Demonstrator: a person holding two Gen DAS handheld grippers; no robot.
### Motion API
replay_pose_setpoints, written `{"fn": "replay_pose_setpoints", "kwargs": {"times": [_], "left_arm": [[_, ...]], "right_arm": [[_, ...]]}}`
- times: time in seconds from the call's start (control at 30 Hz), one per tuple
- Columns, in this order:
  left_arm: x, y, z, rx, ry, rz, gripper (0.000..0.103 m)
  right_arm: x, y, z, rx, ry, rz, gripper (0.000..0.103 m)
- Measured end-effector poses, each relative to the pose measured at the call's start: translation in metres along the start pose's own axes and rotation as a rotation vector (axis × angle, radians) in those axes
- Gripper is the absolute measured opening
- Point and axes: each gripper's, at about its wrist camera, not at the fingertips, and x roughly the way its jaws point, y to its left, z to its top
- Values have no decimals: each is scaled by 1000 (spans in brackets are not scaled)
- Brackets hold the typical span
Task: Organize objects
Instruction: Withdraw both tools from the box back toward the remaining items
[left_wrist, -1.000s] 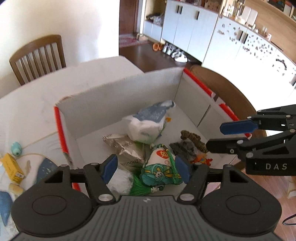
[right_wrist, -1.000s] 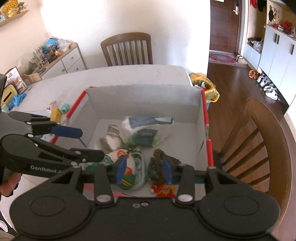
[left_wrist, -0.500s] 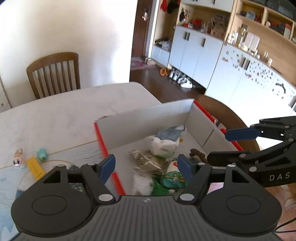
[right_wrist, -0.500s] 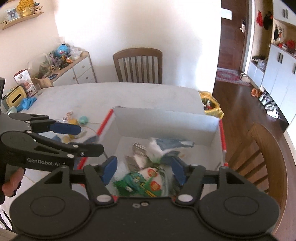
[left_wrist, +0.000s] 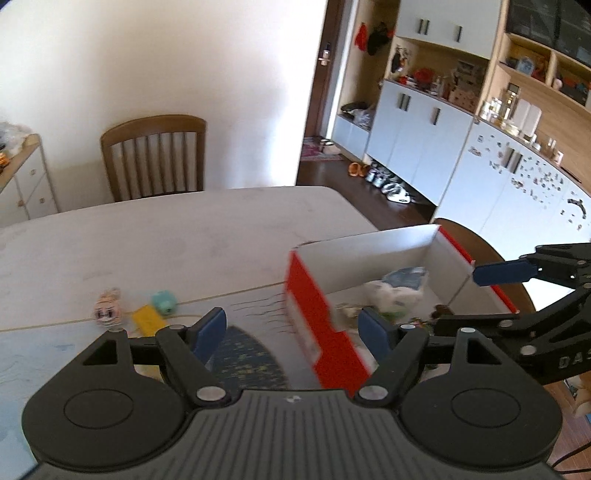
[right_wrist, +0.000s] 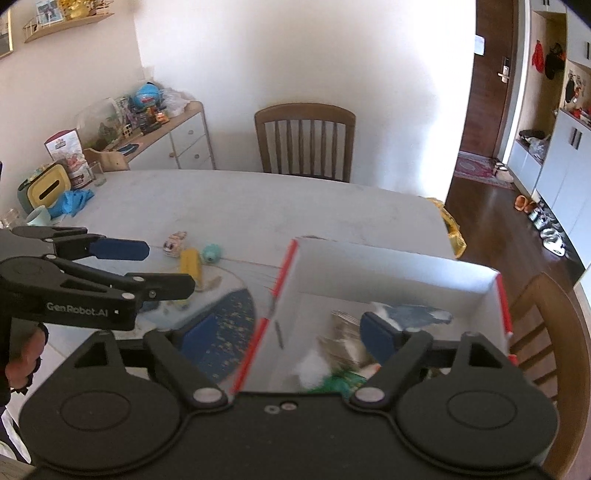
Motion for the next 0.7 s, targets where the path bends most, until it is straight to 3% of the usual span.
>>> {"fn": "replay_pose_setpoints", "kwargs": {"times": [0.23,0.33,0.47,0.53,0.7], "left_arm": [[-10,48,-8,-31,4,21,79],[-14,68,-11,-50,3,32,92],[-20,92,-16,-63,0,38,94],[-20,104,-18,-73,-2,47,101],[-18,128,-23,-80,-13,92,103]], "right_arm": [[15,39,10,-12,2,18,95],[23,52,12,-14,6,20,96],[32,65,11,-7,8,30,97],[37,71,11,-7,8,31,97],[51,83,12,-2,19,31,97]]}}
